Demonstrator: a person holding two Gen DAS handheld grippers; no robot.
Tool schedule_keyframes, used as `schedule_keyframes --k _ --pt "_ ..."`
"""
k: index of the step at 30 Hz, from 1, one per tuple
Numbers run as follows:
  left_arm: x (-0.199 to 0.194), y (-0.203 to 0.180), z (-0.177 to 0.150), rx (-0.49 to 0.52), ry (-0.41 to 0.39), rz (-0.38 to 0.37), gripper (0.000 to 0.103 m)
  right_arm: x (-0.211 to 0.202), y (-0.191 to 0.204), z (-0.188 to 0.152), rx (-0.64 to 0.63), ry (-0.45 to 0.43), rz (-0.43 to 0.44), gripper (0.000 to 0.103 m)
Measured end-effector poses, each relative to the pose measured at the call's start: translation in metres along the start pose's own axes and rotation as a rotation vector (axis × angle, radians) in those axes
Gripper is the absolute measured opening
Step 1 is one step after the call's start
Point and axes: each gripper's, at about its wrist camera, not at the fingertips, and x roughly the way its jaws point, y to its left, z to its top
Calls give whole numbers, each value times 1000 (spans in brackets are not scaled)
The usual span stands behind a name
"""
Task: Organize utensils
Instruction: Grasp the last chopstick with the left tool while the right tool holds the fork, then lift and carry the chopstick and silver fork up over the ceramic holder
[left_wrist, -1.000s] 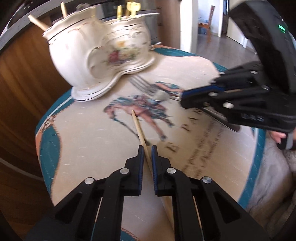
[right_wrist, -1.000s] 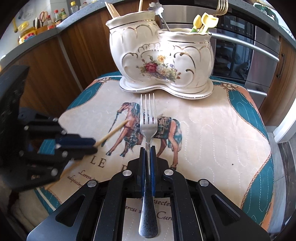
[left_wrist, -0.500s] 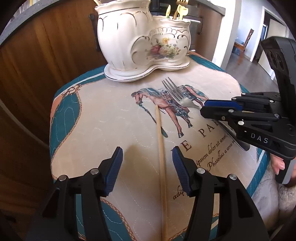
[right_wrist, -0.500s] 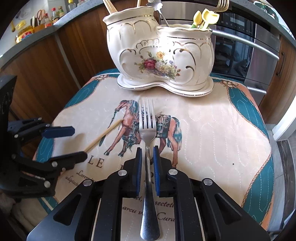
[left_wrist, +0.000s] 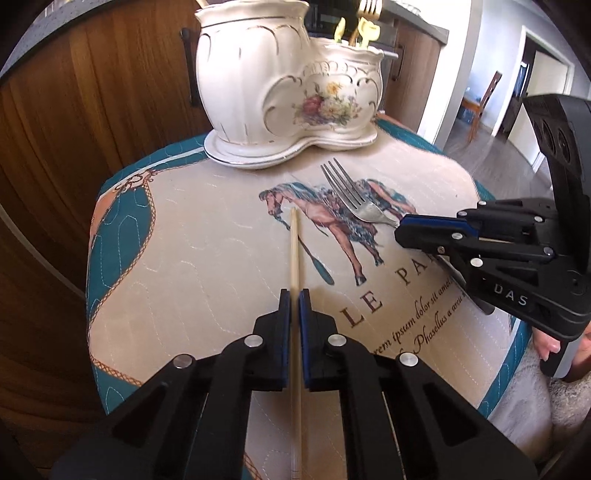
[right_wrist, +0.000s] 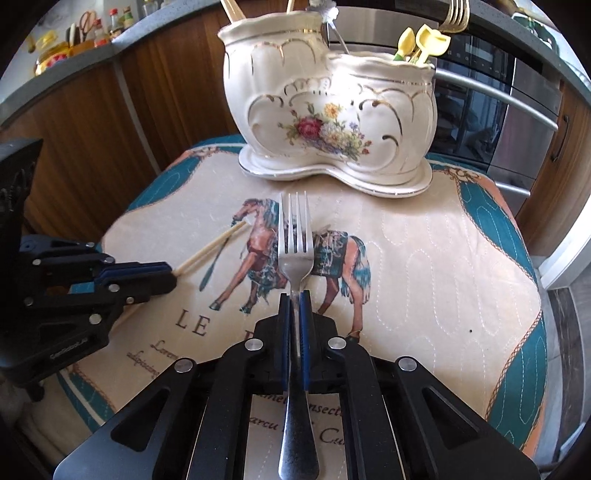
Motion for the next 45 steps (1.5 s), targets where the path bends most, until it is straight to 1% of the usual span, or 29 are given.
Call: schedule_keyframes --k 2,4,8,16,21,25,27,30,32,34,37,39,43,45 --pt "-7 3 0 1 -27 -6 5 -7 0 2 1 -34 10 6" --pt "-16 6 1 -3 -55 -19 5 -19 1 4 -8 -94 18 6" --pt "-39 11 8 1 -149 -46 5 -40 3 9 -27 -195 26 6" --pt "-71 21 24 1 -292 -78 5 -68 7 14 -48 -353 17 6" --pt "-93 19 37 2 -408 -115 5 -85 6 22 -32 -456 5 6" --pt "-104 23 65 -5 -504 -129 5 -97 0 49 -9 -511 -34 6" --pt "-106 28 86 -26 -560 -155 5 -101 -6 69 14 -539 -40 6" --pt "-107 35 118 -76 -620 -185 5 -107 -20 95 62 -579 -43 6" --pt "-108 37 134 -92 -663 -199 5 -109 -31 112 93 -616 -40 6" --pt "-105 40 152 -112 -699 -193 5 -110 -39 121 115 -644 -42 6" --pt "-99 45 166 -145 -751 -190 5 -106 -53 131 161 -698 -43 6" --pt "-93 47 176 -163 -793 -168 5 -101 -60 135 183 -719 -47 6" --pt "-81 43 191 -146 -851 -108 5 -85 -68 139 203 -704 -64 6" --pt "-75 41 196 -132 -871 -81 5 -75 -69 138 198 -676 -71 6"
